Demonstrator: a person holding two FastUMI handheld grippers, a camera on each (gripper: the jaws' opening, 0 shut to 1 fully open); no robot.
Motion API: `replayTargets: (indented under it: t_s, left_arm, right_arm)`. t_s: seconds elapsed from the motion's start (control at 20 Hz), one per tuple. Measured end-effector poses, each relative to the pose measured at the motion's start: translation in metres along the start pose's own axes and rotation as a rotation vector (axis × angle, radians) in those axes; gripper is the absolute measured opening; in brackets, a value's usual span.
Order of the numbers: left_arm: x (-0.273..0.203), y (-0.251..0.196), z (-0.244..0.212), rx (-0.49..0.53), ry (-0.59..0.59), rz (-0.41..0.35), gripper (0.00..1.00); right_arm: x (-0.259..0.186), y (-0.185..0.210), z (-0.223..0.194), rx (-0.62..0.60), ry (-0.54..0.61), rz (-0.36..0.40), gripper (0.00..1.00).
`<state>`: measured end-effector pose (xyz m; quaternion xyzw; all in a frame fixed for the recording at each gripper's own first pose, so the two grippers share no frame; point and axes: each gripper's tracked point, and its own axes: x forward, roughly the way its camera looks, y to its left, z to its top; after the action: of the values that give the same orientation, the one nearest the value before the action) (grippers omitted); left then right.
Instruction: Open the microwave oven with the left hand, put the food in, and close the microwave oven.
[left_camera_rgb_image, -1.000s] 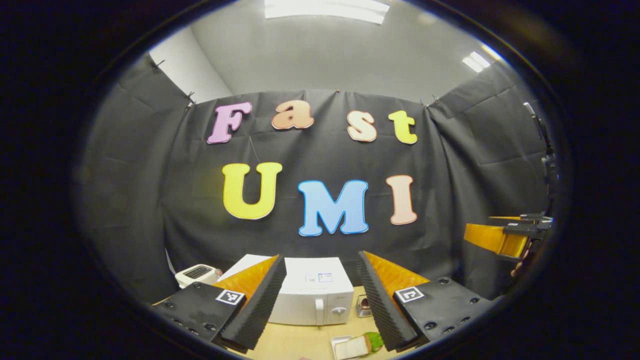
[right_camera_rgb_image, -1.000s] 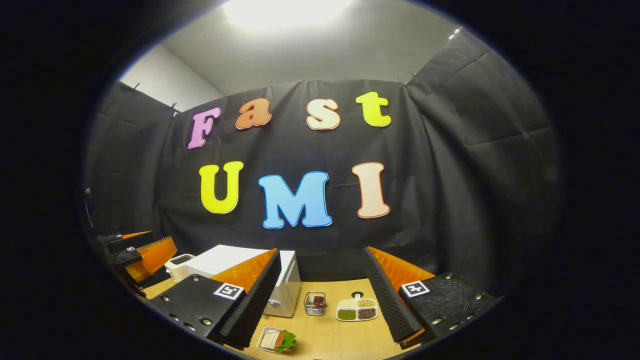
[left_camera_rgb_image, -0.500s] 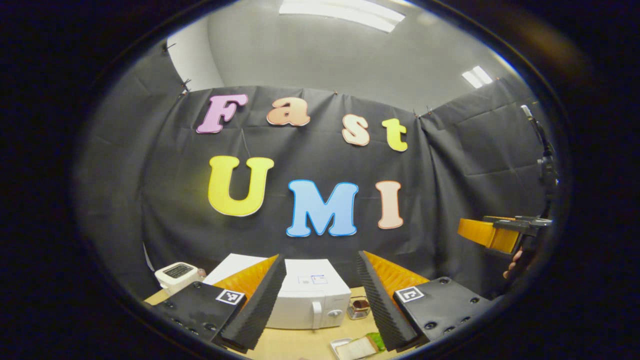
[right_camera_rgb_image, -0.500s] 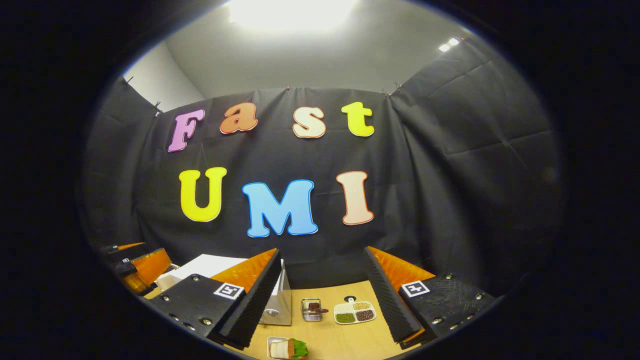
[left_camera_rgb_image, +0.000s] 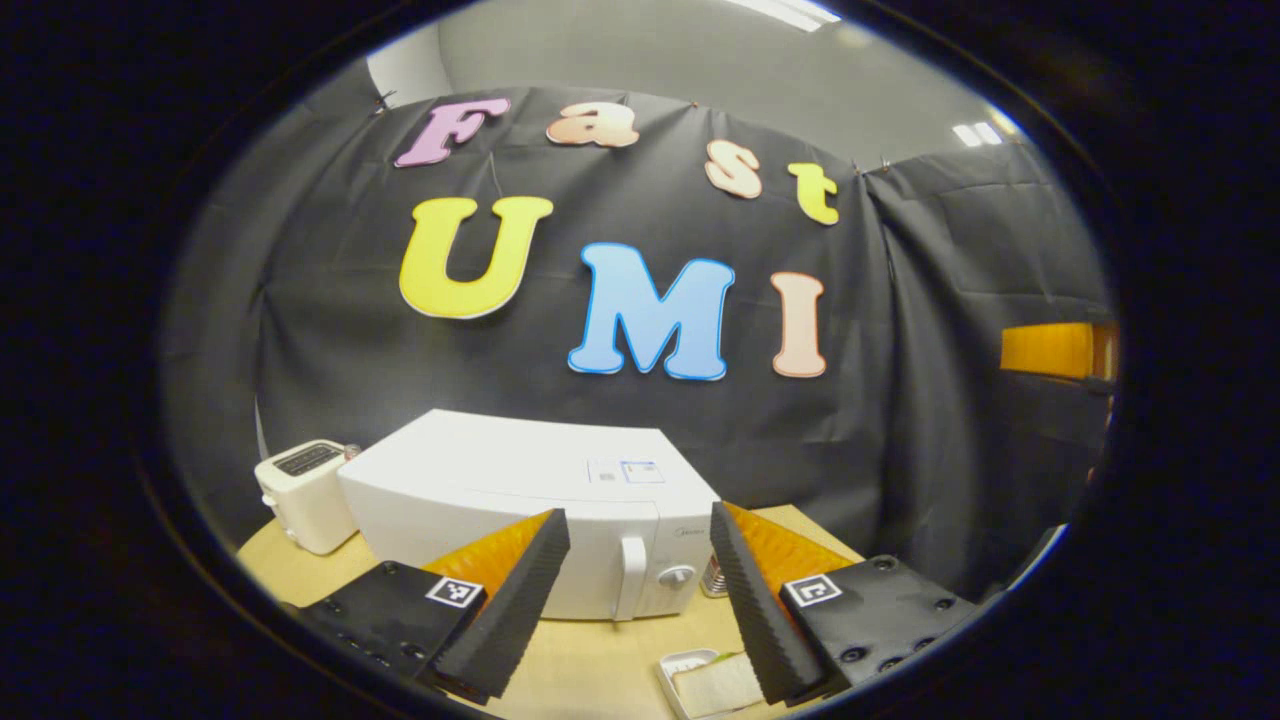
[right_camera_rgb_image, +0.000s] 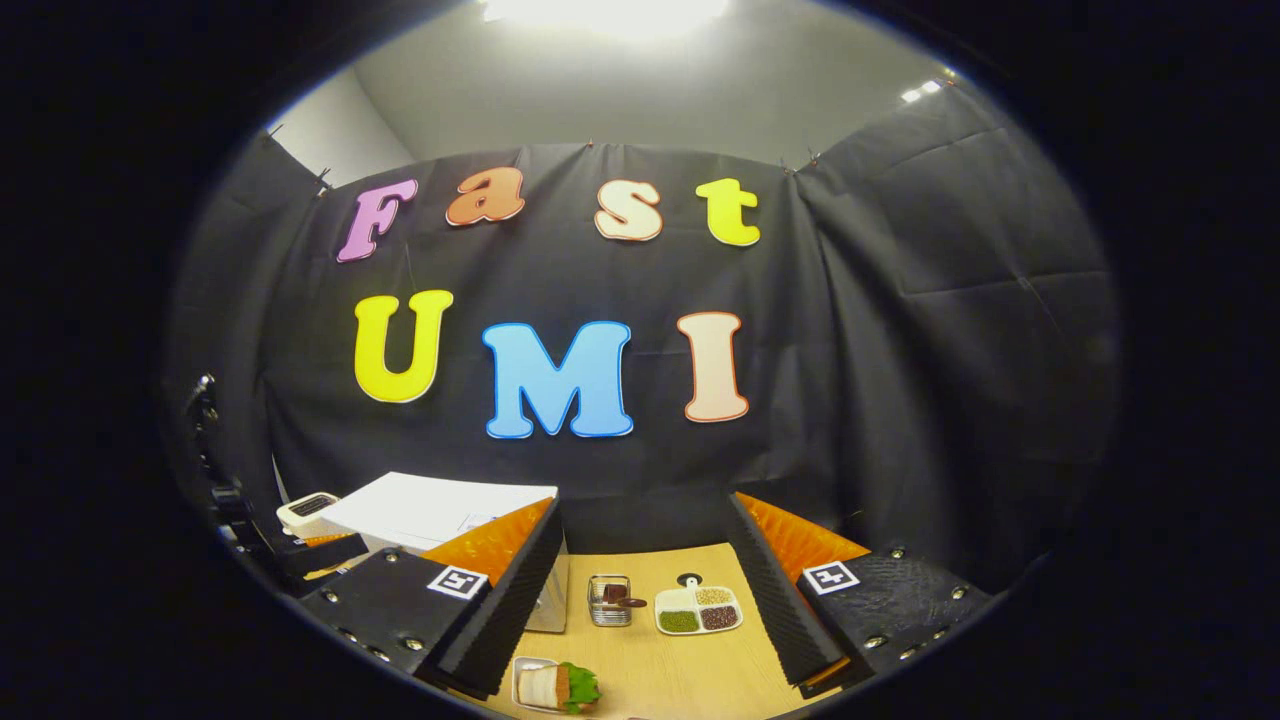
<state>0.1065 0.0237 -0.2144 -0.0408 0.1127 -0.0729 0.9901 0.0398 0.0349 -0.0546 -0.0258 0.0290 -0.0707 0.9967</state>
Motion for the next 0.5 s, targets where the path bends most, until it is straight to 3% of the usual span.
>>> replayTargets:
  t_s: [0.05,0.15,0.35,0.45,0.5]
  left_arm:
    - [0.013,0.001,-0.017,0.004,0.030,0.008,0.99]
    - [0.041,-0.002,-0.050,0.009,0.085,0.020,0.89]
    - [0.089,-0.005,-0.106,-0.010,0.199,0.031,0.96]
    - [0.106,-0.003,-0.119,0.010,0.223,0.042,0.89]
    - [0.113,0.000,-0.125,0.011,0.236,0.045,0.90]
  right_arm:
    - [0.004,0.001,-0.009,0.002,0.017,0.014,0.99]
    - [0.014,-0.003,-0.020,0.000,0.048,0.035,0.99]
    - [0.035,-0.016,-0.037,-0.004,0.090,0.049,0.99]
    - [0.045,-0.021,-0.042,-0.014,0.102,0.054,0.99]
    - [0.050,-0.023,-0.045,-0.021,0.112,0.059,0.99]
